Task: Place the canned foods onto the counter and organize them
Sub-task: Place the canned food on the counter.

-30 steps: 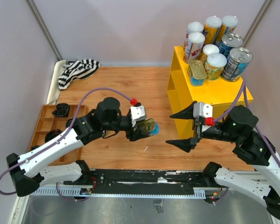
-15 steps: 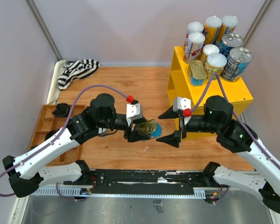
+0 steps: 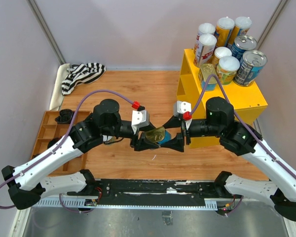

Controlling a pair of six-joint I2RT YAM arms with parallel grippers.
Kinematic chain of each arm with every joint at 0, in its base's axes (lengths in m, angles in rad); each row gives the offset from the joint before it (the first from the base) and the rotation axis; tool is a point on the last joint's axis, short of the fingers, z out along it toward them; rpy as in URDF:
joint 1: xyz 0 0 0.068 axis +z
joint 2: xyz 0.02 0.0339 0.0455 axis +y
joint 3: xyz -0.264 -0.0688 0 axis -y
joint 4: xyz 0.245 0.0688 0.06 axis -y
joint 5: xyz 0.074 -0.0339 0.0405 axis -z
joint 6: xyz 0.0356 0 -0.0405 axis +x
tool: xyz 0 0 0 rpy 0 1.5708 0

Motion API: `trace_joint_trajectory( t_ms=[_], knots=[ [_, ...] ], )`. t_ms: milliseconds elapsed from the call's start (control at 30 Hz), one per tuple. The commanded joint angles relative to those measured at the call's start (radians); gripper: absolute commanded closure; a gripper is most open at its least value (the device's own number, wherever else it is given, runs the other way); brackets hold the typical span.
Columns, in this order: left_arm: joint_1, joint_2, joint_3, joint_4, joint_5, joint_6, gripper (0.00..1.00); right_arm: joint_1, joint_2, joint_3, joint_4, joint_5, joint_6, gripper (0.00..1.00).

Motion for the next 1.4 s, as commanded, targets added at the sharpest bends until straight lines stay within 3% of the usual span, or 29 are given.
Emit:
trace_joint_trajectory(
  t_ms=[0, 200, 267, 367, 400, 500, 533, 667, 700, 1033, 1200, 1367],
  knots=[
    [0.004, -0.02, 0.036, 0.086, 0.018, 0.008, 1.0, -0.005, 0.003, 0.038, 0.03, -0.037, -0.007, 0.34],
    [0.004, -0.001, 0.04, 0.106, -0.002, 0.009, 0.99, 0.005, 0.022, 0.051, 0.009, -0.059, -0.008, 0.46],
    [0.004, 0.004, 0.043, 0.111, -0.005, 0.008, 0.99, 0.008, 0.021, 0.054, 0.001, -0.061, -0.01, 0.62],
    [0.004, 0.011, 0.047, 0.119, -0.027, 0.0, 0.99, 0.011, 0.013, 0.059, -0.013, -0.059, -0.017, 0.94],
    [0.004, 0.013, 0.05, 0.122, -0.037, -0.001, 0.99, 0.01, 0.009, 0.059, -0.018, -0.051, -0.02, 0.99],
    [0.004, 0.017, 0.061, 0.139, -0.068, -0.009, 0.99, 0.01, -0.024, 0.039, -0.005, -0.027, -0.02, 0.99],
    [0.004, 0.017, 0.065, 0.15, -0.087, -0.014, 0.91, 0.009, -0.044, 0.031, 0.009, -0.015, -0.016, 0.99],
    [0.004, 0.0, 0.06, 0.224, -0.16, -0.038, 0.08, 0.004, -0.139, 0.018, 0.095, 0.09, 0.034, 0.99],
    [0.004, -0.007, 0.056, 0.251, -0.184, -0.044, 0.01, 0.003, -0.163, 0.015, 0.119, 0.127, 0.044, 0.99],
    [0.047, -0.115, 0.023, 0.452, -0.346, -0.1, 0.0, 0.001, -0.277, 0.064, 0.181, 0.494, 0.076, 0.99],
    [0.052, -0.139, -0.011, 0.468, -0.311, -0.12, 0.0, 0.002, -0.322, 0.072, 0.181, 0.662, 0.035, 0.99],
    [0.052, -0.118, -0.064, 0.522, -0.242, -0.193, 0.0, 0.003, -0.315, 0.135, 0.123, 0.649, -0.006, 0.99]
  ],
)
